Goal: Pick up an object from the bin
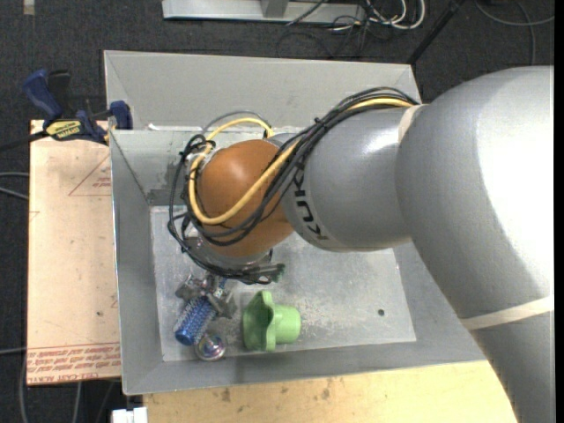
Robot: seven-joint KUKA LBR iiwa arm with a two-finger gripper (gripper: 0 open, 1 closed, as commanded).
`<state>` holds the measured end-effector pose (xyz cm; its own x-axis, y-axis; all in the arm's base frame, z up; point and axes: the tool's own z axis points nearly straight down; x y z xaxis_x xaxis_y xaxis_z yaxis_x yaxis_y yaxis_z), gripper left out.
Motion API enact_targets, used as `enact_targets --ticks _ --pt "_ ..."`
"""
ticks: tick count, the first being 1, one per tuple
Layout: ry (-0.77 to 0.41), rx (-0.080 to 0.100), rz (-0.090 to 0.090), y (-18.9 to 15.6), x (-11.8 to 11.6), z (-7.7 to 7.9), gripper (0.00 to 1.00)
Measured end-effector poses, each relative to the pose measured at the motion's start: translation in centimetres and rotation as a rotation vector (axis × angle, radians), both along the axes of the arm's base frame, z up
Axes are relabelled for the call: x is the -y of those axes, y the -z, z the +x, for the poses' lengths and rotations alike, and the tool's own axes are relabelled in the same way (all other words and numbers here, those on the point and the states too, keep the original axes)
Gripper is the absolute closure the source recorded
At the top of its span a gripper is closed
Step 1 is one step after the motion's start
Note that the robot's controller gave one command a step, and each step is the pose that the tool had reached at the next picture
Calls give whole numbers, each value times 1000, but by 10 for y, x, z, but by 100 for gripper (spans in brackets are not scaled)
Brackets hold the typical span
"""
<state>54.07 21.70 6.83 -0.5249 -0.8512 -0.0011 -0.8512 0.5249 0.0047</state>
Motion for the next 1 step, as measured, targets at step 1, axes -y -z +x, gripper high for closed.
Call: enact_targets --ticks 1 --pt "3 5 0 -26 -1 0 100"
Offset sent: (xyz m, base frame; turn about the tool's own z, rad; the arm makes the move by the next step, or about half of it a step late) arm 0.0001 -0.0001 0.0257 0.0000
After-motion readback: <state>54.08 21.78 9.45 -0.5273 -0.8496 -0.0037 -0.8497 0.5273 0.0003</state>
